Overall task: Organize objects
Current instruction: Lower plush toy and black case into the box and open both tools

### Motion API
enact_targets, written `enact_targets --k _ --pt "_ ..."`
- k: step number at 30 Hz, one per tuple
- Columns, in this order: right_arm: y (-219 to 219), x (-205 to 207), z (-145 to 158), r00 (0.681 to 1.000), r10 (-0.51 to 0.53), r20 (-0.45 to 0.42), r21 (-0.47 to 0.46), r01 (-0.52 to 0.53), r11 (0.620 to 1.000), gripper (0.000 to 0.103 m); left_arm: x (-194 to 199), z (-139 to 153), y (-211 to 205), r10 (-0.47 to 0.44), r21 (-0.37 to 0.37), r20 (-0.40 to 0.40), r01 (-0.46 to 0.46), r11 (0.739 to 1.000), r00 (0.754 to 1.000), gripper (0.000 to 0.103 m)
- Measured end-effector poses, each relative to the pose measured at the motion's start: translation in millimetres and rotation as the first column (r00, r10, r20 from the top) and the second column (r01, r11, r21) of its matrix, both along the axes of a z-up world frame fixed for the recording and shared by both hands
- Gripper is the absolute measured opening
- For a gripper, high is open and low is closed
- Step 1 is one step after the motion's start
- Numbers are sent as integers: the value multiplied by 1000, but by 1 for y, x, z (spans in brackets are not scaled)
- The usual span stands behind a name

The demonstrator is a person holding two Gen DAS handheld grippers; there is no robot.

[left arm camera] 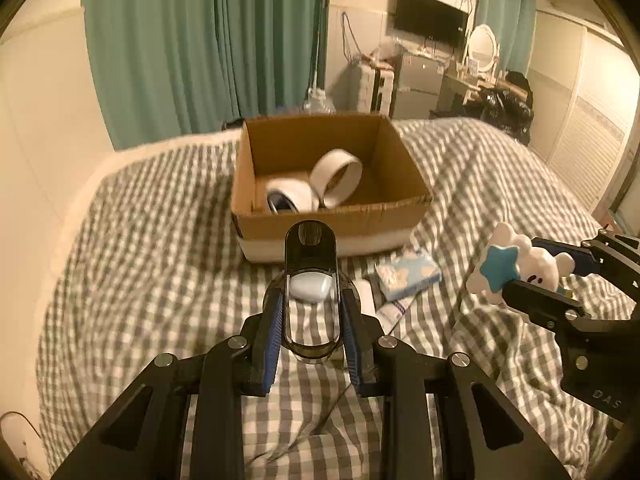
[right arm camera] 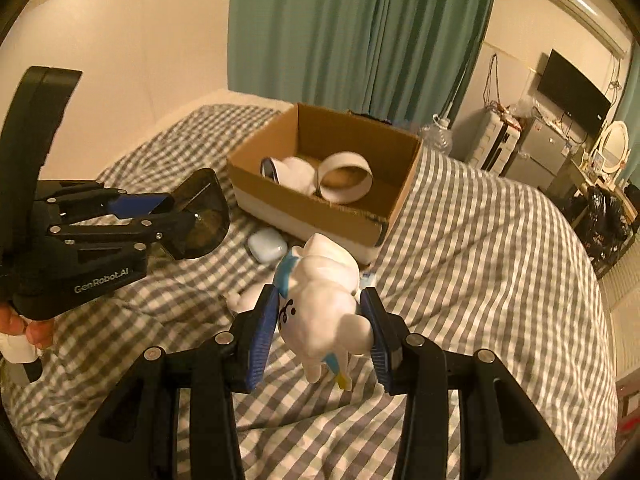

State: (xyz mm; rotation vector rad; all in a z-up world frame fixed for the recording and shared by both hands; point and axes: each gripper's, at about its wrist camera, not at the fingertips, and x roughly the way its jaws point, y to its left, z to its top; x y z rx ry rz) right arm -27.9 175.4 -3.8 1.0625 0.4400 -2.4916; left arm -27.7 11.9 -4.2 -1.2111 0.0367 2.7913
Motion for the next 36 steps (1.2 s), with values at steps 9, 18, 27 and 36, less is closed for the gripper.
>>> enact_targets --k 9,18,27,36 --pt "-5 -3 41 997 5 -78 -8 -6 1000 42 3 55 -3 -2 0 -103 2 1000 995 27" --pt "-11 -32 84 990 6 -141 -13 -8 1000 42 -35 85 -3 -44 -3 -113 44 999 993 27" --pt "-28 -98 85 992 12 -122 -2 -13 1000 42 -100 90 -5 -42 -56 -115 35 998 993 27" --pt "-43 -203 46 999 -8 -54 5 8 1000 42 -187 56 -16 -33 -39 -63 30 999 997 27"
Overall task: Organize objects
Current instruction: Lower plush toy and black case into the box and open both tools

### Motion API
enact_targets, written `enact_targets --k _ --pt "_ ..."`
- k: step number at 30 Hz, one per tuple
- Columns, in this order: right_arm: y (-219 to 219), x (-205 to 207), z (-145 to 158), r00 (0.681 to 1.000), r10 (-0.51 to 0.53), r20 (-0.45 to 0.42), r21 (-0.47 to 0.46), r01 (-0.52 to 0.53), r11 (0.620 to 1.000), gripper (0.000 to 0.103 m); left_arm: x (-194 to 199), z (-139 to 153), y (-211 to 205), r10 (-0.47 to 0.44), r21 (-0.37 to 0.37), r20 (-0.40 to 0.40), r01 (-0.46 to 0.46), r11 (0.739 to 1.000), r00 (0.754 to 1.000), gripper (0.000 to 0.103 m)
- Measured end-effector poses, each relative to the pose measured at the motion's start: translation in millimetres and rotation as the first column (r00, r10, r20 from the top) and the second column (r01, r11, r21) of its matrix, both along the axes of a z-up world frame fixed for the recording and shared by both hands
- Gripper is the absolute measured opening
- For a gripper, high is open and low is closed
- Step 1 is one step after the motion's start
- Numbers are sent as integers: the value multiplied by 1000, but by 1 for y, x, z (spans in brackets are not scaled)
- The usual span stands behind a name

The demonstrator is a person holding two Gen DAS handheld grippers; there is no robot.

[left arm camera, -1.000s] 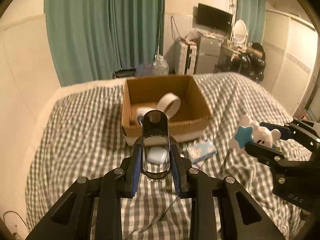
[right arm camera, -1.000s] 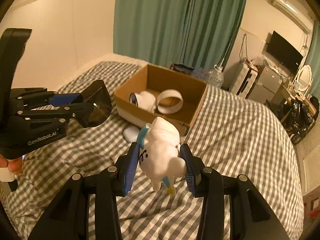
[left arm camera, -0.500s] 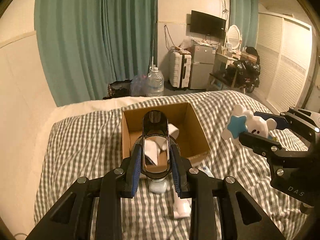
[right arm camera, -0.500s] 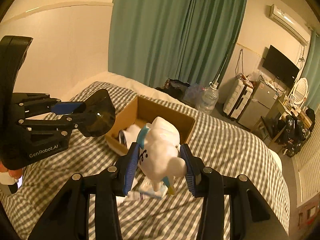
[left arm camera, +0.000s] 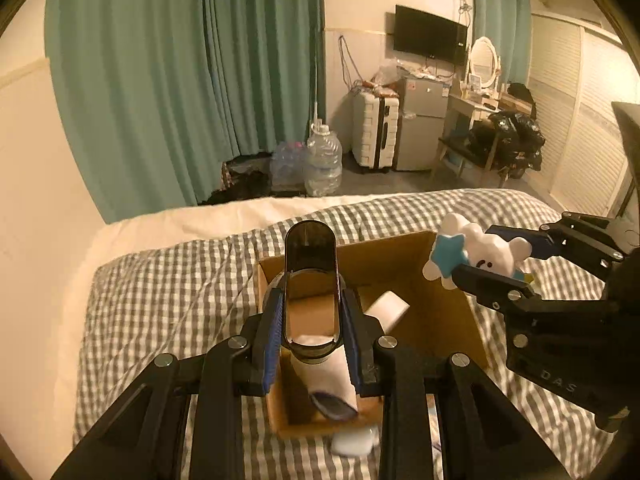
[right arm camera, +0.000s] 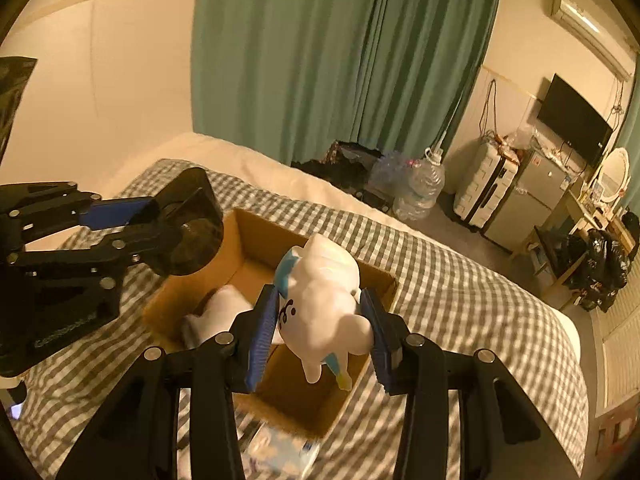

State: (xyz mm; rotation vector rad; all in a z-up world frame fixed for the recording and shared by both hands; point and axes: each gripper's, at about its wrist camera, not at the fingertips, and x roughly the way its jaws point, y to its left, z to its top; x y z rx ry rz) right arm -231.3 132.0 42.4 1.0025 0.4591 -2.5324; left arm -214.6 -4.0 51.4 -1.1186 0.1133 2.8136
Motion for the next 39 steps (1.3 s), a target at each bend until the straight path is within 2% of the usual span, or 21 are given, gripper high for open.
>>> enact_targets --k 4,10,15,21,23,25,27,30,33,35,37,39 --pt "2 -41 -31 998 -8 60 -14 9 1000 42 -38 -26 -8 -23 70 58 19 997 998 27" --pt "6 -79 -63 994 -22 104 -17 24 1000 42 -71 -59 -8 -59 100 98 49 994 993 27" --pt "1 -90 -82 993 -11 121 -1 11 1000 42 -85 -81 3 -68 30 106 66 997 992 27" --pt "4 -86 -93 990 1 142 -22 2 1000 42 -85 -99 12 -80 17 125 79 997 989 29" --pt "8 -82 -88 991 -8 135 -44 14 999 46 -81 -98 12 -82 29 133 79 996 988 32" --pt "17 -74 -74 993 -13 121 -98 25 995 63 -72 -91 10 -81 57 136 73 996 987 45" --pt "21 -67 -60 994 -23 102 -123 36 992 64 -61 -80 7 -67 62 118 60 996 991 70" --pt "29 -50 -31 997 -47 68 -128 55 990 66 -37 -52 8 -43 32 63 41 999 997 82" --pt "36 -25 -1 998 -60 25 -122 63 991 76 -15 -25 9 -28 1 30 28 1000 999 92" --pt "40 -4 20 998 -56 0 -117 55 992 77 1 -7 8 -14 -10 10 14 1000 1000 94" --pt "44 11 33 999 -50 -11 -115 48 992 84 18 8 10 2 -20 4 -2 1000 1000 96" --pt "51 32 47 999 -45 -25 -116 41 992 85 32 16 8 15 -27 1 -15 1000 1000 98"
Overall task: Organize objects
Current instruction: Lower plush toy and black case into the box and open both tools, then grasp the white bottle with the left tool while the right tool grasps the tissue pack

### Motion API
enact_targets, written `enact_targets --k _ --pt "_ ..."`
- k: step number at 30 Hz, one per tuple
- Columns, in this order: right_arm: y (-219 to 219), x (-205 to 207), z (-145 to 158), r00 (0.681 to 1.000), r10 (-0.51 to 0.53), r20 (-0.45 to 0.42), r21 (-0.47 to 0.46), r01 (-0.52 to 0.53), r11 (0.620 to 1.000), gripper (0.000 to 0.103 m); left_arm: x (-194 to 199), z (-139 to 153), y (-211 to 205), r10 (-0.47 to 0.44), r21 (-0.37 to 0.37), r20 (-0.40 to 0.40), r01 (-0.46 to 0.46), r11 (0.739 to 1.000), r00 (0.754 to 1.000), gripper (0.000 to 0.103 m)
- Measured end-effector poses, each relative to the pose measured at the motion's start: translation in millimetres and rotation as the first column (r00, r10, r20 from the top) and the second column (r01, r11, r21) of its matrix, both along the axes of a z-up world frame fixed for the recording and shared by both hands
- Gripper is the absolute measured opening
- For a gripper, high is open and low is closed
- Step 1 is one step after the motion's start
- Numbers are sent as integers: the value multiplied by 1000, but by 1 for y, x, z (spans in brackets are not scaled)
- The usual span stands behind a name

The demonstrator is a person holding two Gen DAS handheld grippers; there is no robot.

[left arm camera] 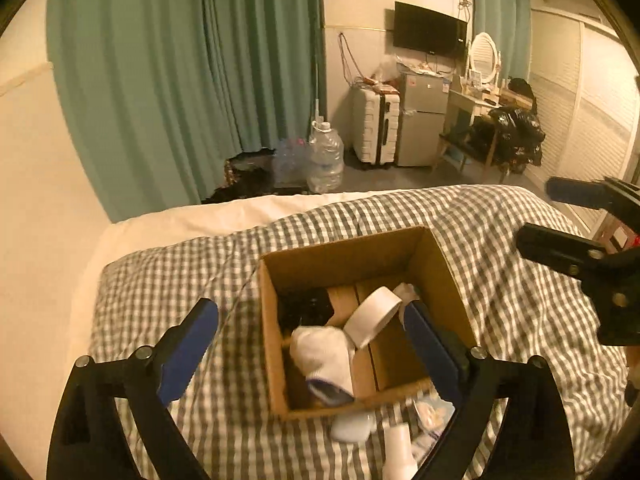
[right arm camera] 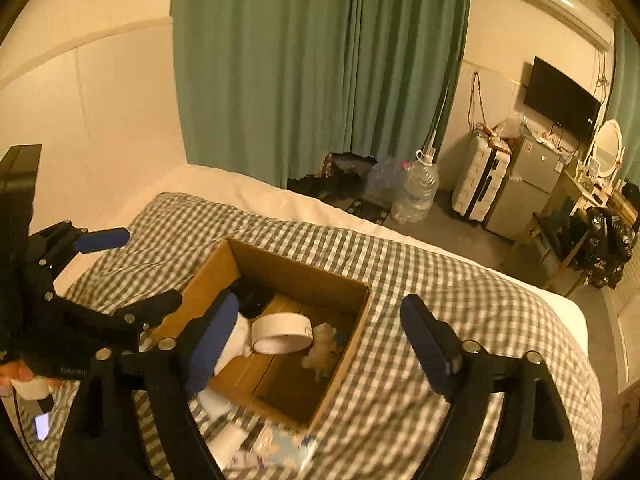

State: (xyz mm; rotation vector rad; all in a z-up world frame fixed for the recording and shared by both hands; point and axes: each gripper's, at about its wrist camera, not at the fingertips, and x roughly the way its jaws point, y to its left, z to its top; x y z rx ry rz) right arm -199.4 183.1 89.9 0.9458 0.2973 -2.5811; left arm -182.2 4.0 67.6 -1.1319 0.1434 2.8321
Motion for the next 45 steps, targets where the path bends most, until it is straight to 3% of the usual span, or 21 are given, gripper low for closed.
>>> enact_targets --k 4,8,12,18,23,26,31,34,37,39,41,45 --pt "10 30 12 1000 6 -12 9 -6 1000 89 31 10 -4 47 -15 -4 -47 999 999 99" --pt "19 56 5 1000 15 1 15 -15 1000 91 55 0 -7 83 -11 12 -83 996 996 100" --pt "28 70 -23 999 25 30 29 -26 999 93 71 -24 -8 134 3 23 -134 991 991 100" --pt "39 64 -88 992 -5 123 21 3 1000 93 74 -83 0 168 17 65 -169 985 984 100" --pt "44 55 -139 982 -42 185 37 36 999 93 76 -133 22 169 -25 92 -168 986 981 100" --pt "41 51 -168 980 -73 184 119 52 992 93 71 -160 35 147 -26 153 -144 989 977 100" --pt "42 45 -189 970 -60 235 126 31 992 93 71 -190 49 76 2 224 -79 997 972 100" --pt "44 40 -189 966 -48 255 98 24 995 93 71 -204 62 28 -23 250 -23 999 968 100" --pt "43 38 -190 962 -38 270 90 14 996 93 70 -221 71 -4 -53 293 20 998 956 87" --pt "41 39 -192 961 -29 277 95 3 996 93 70 -230 71 -30 -21 328 39 999 944 62" --pt "36 40 -193 960 -21 279 101 -7 995 93 72 -229 70 -76 54 339 61 997 938 43" --pt "25 40 -195 959 -20 283 141 -21 990 93 79 -220 65 -39 38 326 28 999 945 43"
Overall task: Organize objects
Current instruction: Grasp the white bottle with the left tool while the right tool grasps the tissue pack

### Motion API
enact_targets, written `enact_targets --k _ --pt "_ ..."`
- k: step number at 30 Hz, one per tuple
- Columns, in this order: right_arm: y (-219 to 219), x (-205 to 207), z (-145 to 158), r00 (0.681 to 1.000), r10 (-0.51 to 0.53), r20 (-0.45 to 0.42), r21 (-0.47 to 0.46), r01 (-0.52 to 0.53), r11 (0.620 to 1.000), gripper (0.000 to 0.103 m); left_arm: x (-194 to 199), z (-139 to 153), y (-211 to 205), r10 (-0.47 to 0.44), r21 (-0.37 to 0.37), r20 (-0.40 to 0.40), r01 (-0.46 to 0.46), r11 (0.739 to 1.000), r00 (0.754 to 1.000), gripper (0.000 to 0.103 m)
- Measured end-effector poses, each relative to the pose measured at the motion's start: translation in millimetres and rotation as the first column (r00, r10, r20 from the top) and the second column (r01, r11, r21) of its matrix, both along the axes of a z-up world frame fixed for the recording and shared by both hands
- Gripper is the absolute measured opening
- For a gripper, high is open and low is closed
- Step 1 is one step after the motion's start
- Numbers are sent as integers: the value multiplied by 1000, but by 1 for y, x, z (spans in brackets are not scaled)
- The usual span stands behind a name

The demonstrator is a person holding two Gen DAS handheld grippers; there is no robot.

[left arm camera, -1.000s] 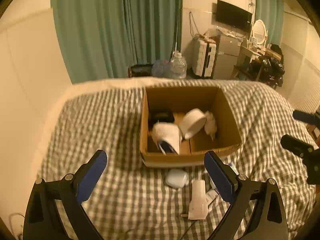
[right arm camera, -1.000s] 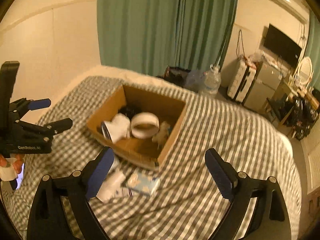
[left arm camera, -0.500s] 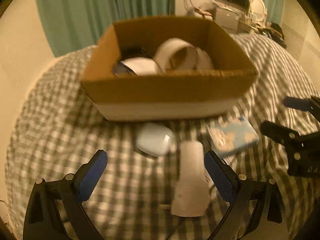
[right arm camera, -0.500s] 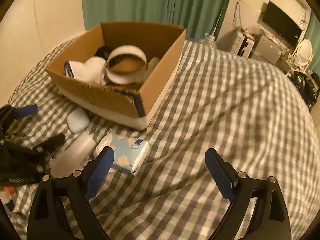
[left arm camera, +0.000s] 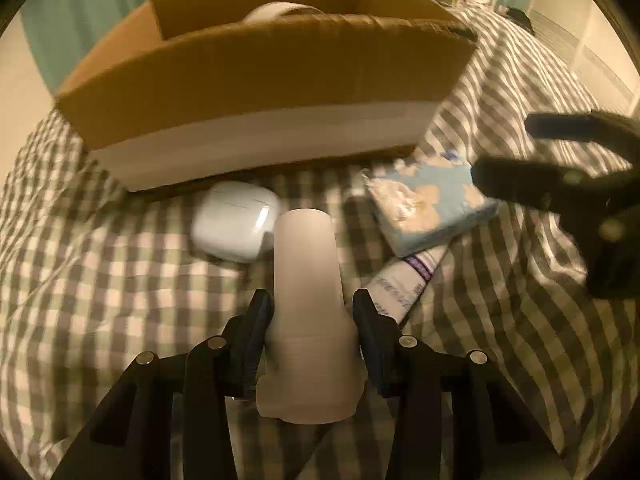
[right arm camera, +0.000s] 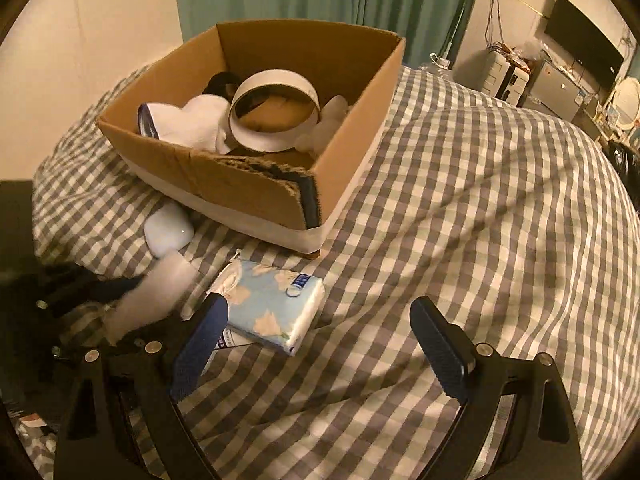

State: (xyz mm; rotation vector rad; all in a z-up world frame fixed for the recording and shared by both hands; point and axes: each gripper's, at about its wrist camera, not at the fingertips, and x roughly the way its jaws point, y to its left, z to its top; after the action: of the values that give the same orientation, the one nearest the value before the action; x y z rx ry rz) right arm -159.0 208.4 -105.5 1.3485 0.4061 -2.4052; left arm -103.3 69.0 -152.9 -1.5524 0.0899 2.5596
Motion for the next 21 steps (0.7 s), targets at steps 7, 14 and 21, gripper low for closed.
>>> enact_targets --k 7,14,21 --pt "-24 -4 -9 999 11 43 22 -12 1000 93 16 29 -35 75 57 -60 -71 996 995 43" --pt "-51 -8 -34 997 -15 79 96 8 995 93 4 40 -56 66 58 -97 -60 996 993 43" --pt "-54 -6 -46 995 -20 96 132 7 991 80 7 39 -59 73 54 -93 -69 996 993 43"
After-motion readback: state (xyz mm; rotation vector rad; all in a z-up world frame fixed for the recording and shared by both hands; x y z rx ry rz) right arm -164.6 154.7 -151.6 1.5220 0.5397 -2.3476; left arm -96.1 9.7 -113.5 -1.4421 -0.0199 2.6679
